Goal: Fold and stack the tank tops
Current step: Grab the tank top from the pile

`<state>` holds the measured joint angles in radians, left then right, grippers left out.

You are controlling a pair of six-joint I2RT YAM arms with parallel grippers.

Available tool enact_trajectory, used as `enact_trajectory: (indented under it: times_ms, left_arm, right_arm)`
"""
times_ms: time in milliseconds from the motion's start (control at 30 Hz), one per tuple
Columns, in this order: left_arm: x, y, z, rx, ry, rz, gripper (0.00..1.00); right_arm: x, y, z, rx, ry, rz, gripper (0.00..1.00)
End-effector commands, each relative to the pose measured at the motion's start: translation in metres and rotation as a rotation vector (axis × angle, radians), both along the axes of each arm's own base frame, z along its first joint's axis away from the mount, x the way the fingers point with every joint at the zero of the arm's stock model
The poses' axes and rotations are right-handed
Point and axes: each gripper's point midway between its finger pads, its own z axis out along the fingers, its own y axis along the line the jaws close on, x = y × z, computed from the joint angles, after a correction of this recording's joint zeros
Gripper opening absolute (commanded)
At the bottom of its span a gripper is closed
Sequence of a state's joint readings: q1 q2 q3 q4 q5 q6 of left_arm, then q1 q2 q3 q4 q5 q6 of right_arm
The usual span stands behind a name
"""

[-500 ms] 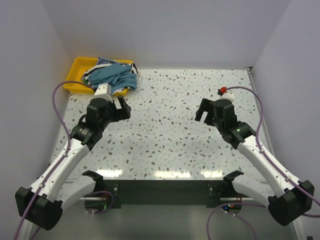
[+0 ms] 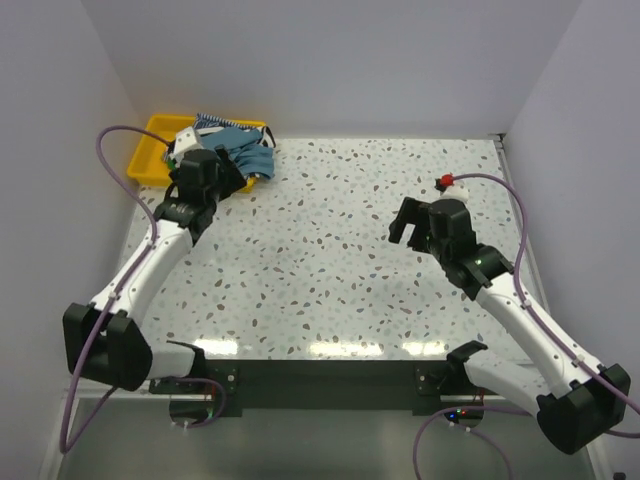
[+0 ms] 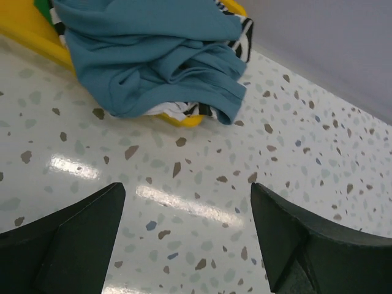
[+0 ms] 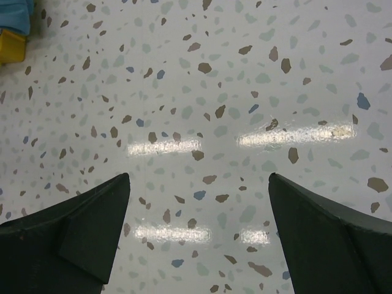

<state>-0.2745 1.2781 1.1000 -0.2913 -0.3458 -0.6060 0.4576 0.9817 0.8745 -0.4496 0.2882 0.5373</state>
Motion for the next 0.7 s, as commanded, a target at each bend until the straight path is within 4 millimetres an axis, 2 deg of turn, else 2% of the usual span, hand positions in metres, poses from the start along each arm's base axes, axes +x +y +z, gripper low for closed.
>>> enact_trajectory:
  times_ms: [0,33,133,167,233,267,300,367,567,667]
  left_arm:
    - [0.039,0.051,0.009,-0.045,-0.076,0.221,0.88]
    - [0.049,0.056,0.012,-0.044,-0.108,0.241,0.87]
    - [0.081,0.072,0.004,0.021,-0.101,0.308,0.87]
    - [0.099,0.073,-0.003,0.043,-0.081,0.311,0.86]
    - [0.115,0.083,-0.012,0.078,-0.065,0.352,0.85]
    - [0.126,0.086,-0.033,0.113,-0.022,0.354,0.84]
    - [0.136,0.09,-0.026,0.122,-0.036,0.375,0.84]
    - [0.157,0.092,-0.04,0.145,-0.013,0.384,0.84]
    - [0.199,0.1,-0.072,0.215,0.031,0.406,0.83]
    - [0.216,0.102,-0.079,0.253,0.019,0.403,0.83]
  right_arm:
    - [0.004,0.015,0.014,0.058,-0.025,0.05,0.99]
    - [0.003,0.017,0.014,0.066,-0.018,0.062,0.99]
    - [0.004,0.021,0.018,0.08,-0.024,0.075,0.99]
    - [0.004,0.021,0.02,0.084,-0.026,0.075,0.99]
    - [0.003,0.021,0.022,0.091,-0.032,0.073,0.99]
    - [0.002,0.022,0.023,0.098,-0.033,0.079,0.99]
    - [0.001,0.022,0.025,0.104,-0.042,0.077,0.99]
    - [0.0,0.023,0.028,0.118,-0.053,0.083,0.99]
    - [-0.001,0.026,0.032,0.136,-0.074,0.102,0.99]
    - [-0.003,0.03,0.03,0.142,-0.065,0.127,0.99]
